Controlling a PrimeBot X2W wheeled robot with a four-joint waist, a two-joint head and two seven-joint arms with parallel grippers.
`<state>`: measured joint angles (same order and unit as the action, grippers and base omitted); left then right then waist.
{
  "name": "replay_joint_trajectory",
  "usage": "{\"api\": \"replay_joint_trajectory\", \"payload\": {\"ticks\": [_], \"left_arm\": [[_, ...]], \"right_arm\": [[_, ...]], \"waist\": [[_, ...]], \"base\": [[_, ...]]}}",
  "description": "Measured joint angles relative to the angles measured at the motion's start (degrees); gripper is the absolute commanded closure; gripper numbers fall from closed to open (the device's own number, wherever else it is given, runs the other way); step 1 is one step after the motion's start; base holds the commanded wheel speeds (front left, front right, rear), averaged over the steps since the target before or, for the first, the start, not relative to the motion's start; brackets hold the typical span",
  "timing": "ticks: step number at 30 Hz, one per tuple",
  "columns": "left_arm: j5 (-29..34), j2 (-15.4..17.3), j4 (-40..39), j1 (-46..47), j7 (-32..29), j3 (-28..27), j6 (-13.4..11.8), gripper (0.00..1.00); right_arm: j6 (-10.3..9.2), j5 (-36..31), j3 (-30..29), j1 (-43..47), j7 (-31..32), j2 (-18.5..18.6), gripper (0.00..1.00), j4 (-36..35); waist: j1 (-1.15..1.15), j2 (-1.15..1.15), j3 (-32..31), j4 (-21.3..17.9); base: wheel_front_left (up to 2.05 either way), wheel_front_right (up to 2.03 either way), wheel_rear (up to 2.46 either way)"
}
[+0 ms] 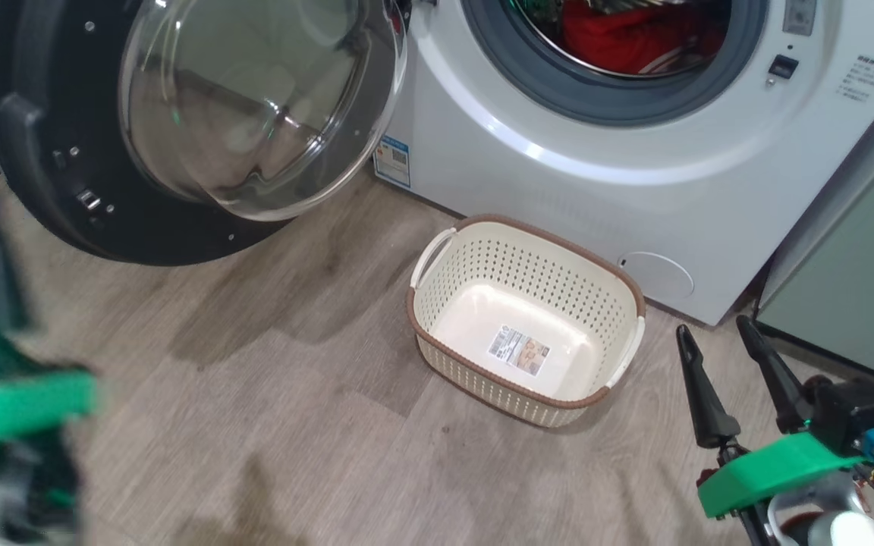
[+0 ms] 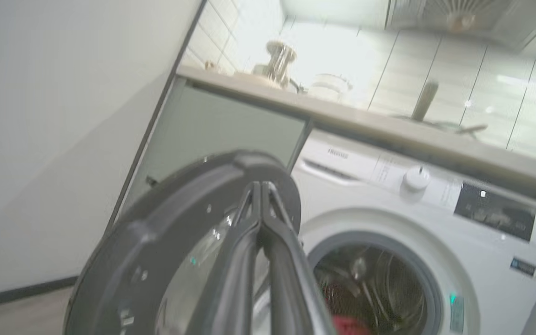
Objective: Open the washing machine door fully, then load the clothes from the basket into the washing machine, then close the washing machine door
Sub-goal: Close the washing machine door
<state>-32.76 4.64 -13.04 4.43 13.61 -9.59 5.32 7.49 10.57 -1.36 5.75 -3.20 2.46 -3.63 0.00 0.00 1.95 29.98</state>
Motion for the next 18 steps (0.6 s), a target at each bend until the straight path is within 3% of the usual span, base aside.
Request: {"api": "replay_joint_trajectory", "payload": {"ticks": [3, 4, 6, 7, 9, 11, 18], "left_arm": [[-10.4, 3.1, -1.3, 6.4, -1.7, -5.0, 1.1, 1.0], [-17.4, 6.3, -0.3, 11.4, -3.4, -8.8, 1.2, 1.0], [-23.1, 9.6, 2.2, 16.3, -5.4, -11.8, 1.6, 1.0], [-23.1, 9.6, 2.2, 16.3, -5.4, -11.8, 1.6, 1.0], [-31.7, 13.6, 9.1, 23.0, -9.0, -15.7, 1.6, 1.0], [-34.2, 14.6, 11.9, 24.9, -10.2, -16.9, 1.5, 1.0], [-41.4, 22.9, 35.6, 33.8, -16.3, -21.8, -0.1, 1.0]], "right_arm": [[0.0, -0.2, -0.1, -0.3, 0.2, 0.0, 0.0, -0.6], [0.0, -0.6, -0.1, -0.6, 0.3, 0.0, 0.0, -1.1], [0.0, -1.0, 0.0, -0.9, 0.7, 0.0, 0.0, -1.7], [0.0, -1.0, 0.0, -0.9, 0.7, 0.0, 0.0, -1.7], [0.0, -1.5, -0.1, -1.7, 1.0, 0.0, 0.0, -2.6], [0.0, -1.5, -0.1, -2.0, 1.2, 0.0, 0.0, -2.8], [0.0, -2.6, 0.2, -4.0, 1.8, 0.0, 0.0, -4.0]], "waist": [[0.0, 0.0, 0.9, -0.1], [0.0, 0.0, 1.6, -0.2], [0.0, 0.0, 2.3, -0.5], [0.0, 0.0, 2.3, -0.5], [0.0, 0.0, 3.4, -1.1], [0.0, 0.0, 3.8, -1.3], [0.0, 0.0, 6.6, -3.3]], "base": [[0.0, 0.0, 0.0], [0.0, 0.0, 0.0], [0.0, 0.0, 0.0], [0.0, 0.0, 0.0], [0.0, 0.0, 0.0], [0.0, 0.0, 0.0], [0.0, 0.0, 0.0]]}}
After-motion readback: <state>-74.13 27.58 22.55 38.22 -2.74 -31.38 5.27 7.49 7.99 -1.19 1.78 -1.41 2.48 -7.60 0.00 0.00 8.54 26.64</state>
